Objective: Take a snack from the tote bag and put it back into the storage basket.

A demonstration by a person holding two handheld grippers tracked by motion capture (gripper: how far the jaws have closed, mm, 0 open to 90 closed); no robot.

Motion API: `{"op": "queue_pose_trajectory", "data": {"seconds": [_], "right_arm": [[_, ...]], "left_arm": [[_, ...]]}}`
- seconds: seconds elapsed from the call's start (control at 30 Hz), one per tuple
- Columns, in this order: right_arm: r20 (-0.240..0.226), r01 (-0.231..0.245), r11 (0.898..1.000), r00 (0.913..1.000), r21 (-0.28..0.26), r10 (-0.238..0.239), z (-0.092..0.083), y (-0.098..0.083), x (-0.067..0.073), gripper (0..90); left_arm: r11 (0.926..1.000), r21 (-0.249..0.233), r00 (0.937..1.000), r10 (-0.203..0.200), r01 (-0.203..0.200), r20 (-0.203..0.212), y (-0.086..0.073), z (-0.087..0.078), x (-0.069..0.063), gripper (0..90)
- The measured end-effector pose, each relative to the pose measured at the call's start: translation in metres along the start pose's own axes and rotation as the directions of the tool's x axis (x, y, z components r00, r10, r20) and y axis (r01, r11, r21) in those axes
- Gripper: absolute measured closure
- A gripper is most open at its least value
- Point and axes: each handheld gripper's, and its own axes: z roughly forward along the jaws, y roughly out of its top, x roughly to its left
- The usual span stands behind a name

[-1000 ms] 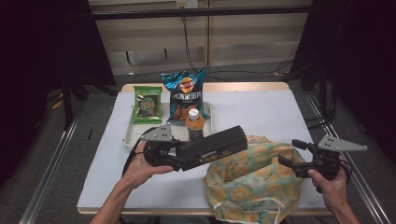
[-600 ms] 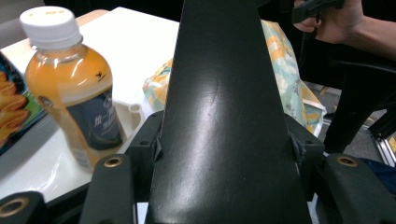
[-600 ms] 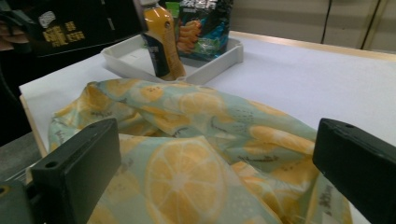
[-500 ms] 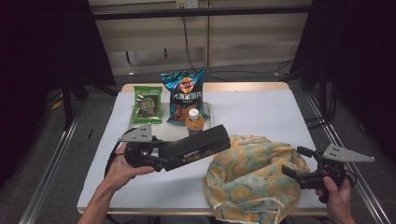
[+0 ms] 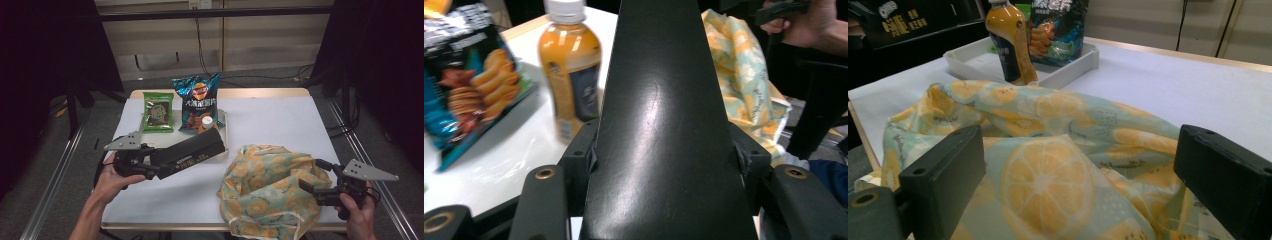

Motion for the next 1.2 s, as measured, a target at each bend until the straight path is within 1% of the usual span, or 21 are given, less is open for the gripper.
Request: {"op": "queue_pose_trajectory", "data": {"seconds": [0.07,0.1,0.17,0.23,0.27,0.3,0.37,0.4,0.47,0.53,0.6,0.67,0.7,0.8,0.87,0.9,0.93,1.0,1.07,1.17,1.2], "right_arm": [[0.005,0.003,1.000,1.0000,-0.014,-0.003,-0.001,-0.001,0.001,5.3],[0.003,0.003,1.000,1.0000,-0.010,-0.003,-0.001,-0.001,0.001,5.4],[0.004,0.008,1.000,1.0000,-0.011,-0.008,0.000,-0.002,0.002,5.3],[-0.003,0.015,1.000,0.9999,-0.010,-0.015,0.000,-0.003,0.003,4.8],[-0.004,0.016,1.000,0.9999,-0.012,-0.016,0.000,-0.002,0.004,4.5],[-0.005,0.013,1.000,0.9999,-0.011,-0.013,-0.001,-0.002,0.004,4.4],[-0.002,0.015,1.000,0.9999,-0.014,-0.015,-0.001,-0.002,0.005,4.1],[-0.007,0.021,1.000,0.9998,-0.013,-0.021,-0.001,-0.002,0.004,3.6],[-0.015,0.019,1.000,0.9997,-0.010,-0.019,-0.001,-0.003,0.004,3.0],[-0.013,0.018,1.000,0.9998,-0.011,-0.018,0.000,-0.003,0.004,3.0],[-0.017,0.025,1.000,0.9995,-0.012,-0.026,-0.001,-0.002,0.005,3.0],[-0.018,0.024,1.000,0.9996,-0.013,-0.024,0.000,-0.002,0.005,3.0],[-0.016,0.022,1.000,0.9996,-0.014,-0.022,0.000,-0.002,0.005,2.9],[-0.015,0.028,1.000,0.9995,-0.012,-0.028,0.000,-0.002,0.004,3.0],[-0.016,0.027,1.000,0.9995,-0.013,-0.027,0.000,-0.002,0.004,3.0],[-0.015,0.027,1.000,0.9995,-0.014,-0.027,0.000,-0.002,0.004,3.0],[-0.016,0.027,1.000,0.9995,-0.015,-0.027,0.000,-0.002,0.004,2.9],[-0.015,0.026,1.000,0.9995,-0.015,-0.026,-0.001,-0.002,0.004,2.9],[-0.017,0.023,1.000,0.9996,-0.016,-0.023,-0.001,-0.002,0.004,2.9],[-0.020,0.026,1.000,0.9994,-0.014,-0.026,-0.001,-0.002,0.004,2.9],[-0.019,0.027,1.000,0.9994,-0.015,-0.027,-0.001,-0.002,0.004,2.9]], "left_arm": [[1.0000,0.009,0.9997,0.001,-0.001,-0.023,-0.002,-0.007,0.005,43.2],[1.0000,0.005,0.9997,-0.007,0.007,-0.022,-0.004,-0.009,0.008,43.2],[0.9997,0.017,0.9991,-0.018,0.019,-0.039,-0.006,-0.014,0.015,43.2],[0.9995,0.017,0.9992,-0.026,0.027,-0.031,-0.008,-0.020,0.021,43.2],[0.9997,0.016,0.9988,-0.017,0.017,-0.046,-0.008,-0.023,0.024,43.2],[0.9998,0.012,0.9979,-0.016,0.016,-0.062,-0.007,-0.027,0.024,43.2],[0.9997,-0.002,0.9978,-0.023,0.023,-0.061,-0.008,-0.031,0.026,43.2],[0.9997,-0.009,0.9969,-0.024,0.023,-0.074,-0.008,-0.038,0.027,43.2],[0.9996,-0.011,0.9975,-0.028,0.028,-0.065,-0.009,-0.043,0.028,43.2],[0.9997,0.001,0.9969,-0.025,0.025,-0.074,-0.010,-0.049,0.031,43.2],[0.9994,0.000,0.9963,-0.035,0.035,-0.079,-0.011,-0.052,0.033,43.2],[0.9994,0.024,0.9954,-0.023,0.025,-0.093,-0.012,-0.059,0.040,43.2],[0.9990,0.034,0.9952,-0.025,0.029,-0.094,-0.012,-0.060,0.042,43.2],[0.9983,0.056,0.9944,-0.007,0.013,-0.106,-0.012,-0.062,0.050,43.2],[0.9977,0.066,0.9940,-0.008,0.015,-0.109,-0.012,-0.059,0.056,43.2],[0.9965,0.083,0.9940,-0.002,0.011,-0.109,-0.012,-0.058,0.060,43.2],[0.9960,0.088,0.9929,-0.004,0.014,-0.119,-0.012,-0.056,0.063,43.2],[0.9948,0.098,0.9934,-0.014,0.026,-0.113,-0.012,-0.053,0.068,43.2],[0.9930,0.116,0.9936,-0.007,0.020,-0.113,-0.012,-0.051,0.075,43.2],[0.9916,0.123,0.9942,-0.028,0.040,-0.104,-0.013,-0.043,0.081,43.1],[0.9900,0.137,0.9944,-0.020,0.034,-0.104,-0.013,-0.041,0.084,43.2]]}}
